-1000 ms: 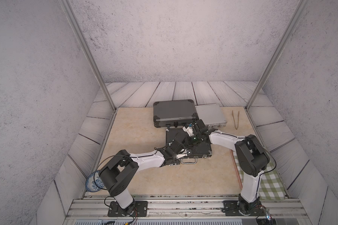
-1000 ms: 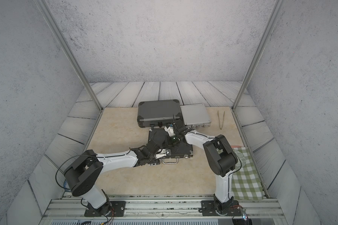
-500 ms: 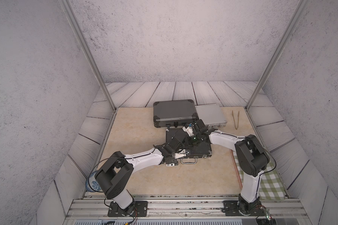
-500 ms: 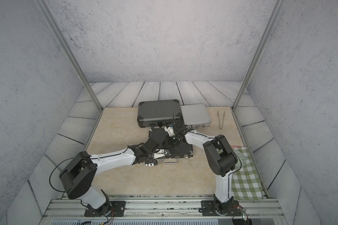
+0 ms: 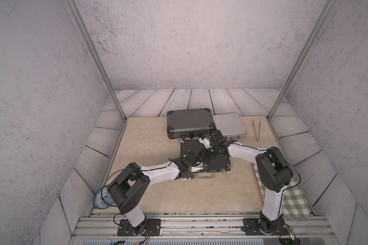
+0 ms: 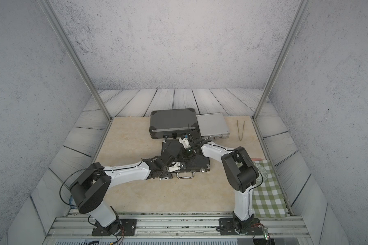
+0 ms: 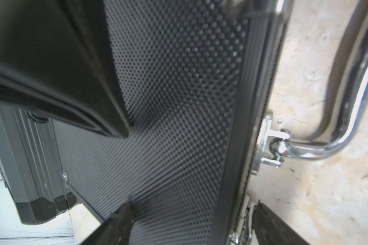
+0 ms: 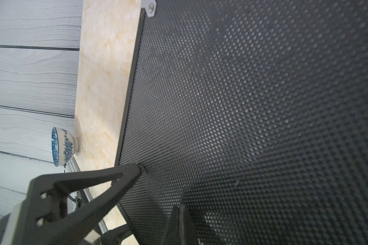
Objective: Close the poker set cases
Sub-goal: Fasten the fastener on the poker set case.
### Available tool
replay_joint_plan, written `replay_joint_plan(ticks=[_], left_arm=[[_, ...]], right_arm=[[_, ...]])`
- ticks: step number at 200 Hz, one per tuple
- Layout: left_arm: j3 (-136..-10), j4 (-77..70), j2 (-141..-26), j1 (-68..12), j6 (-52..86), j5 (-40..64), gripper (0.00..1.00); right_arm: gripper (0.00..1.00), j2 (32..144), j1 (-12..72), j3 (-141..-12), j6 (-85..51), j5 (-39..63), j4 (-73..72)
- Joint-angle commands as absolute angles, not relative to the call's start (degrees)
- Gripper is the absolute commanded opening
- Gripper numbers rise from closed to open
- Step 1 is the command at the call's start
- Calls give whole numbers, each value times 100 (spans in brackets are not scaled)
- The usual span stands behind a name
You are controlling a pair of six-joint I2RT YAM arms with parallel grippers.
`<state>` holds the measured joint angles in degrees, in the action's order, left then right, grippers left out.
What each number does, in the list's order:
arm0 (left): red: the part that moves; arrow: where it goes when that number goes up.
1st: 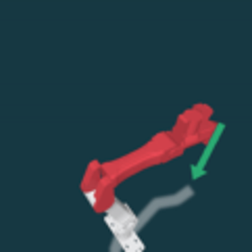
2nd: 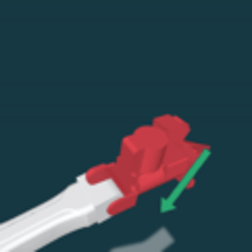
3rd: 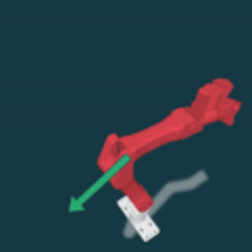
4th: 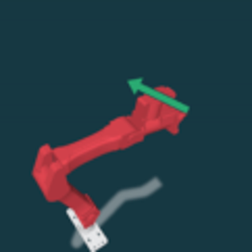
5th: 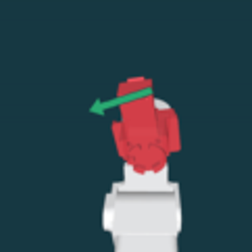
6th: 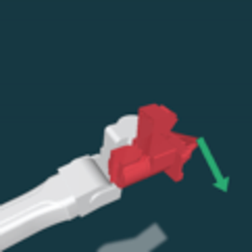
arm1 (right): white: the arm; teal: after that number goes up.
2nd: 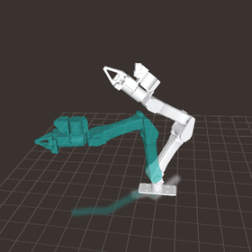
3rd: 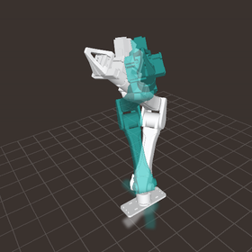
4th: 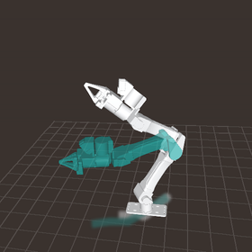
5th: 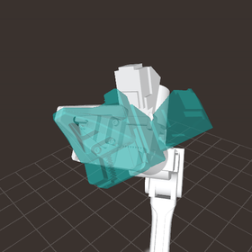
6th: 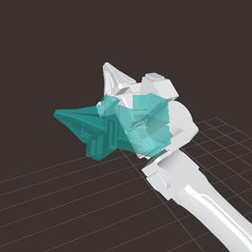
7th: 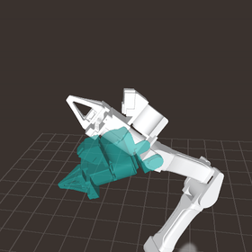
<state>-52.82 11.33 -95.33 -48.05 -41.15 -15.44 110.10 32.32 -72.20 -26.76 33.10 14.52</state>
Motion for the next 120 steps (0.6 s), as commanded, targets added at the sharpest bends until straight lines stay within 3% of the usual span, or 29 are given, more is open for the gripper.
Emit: replay_joint_plan(ticks=[1,48,120], left_arm=[[-5175,914,-9686,-4737,-4182,-1837,86],[-5219,929,-9601,-4707,-4140,-1846,74],[-5203,991,-9701,-4711,-3973,-1848,64]], right_arm=[[5,11533,3272,-6856,-2602,2663,2391],[4,11560,3276,-6855,-2628,2689,2364],[4,11505,3273,-6812,-2645,2689,2332]])
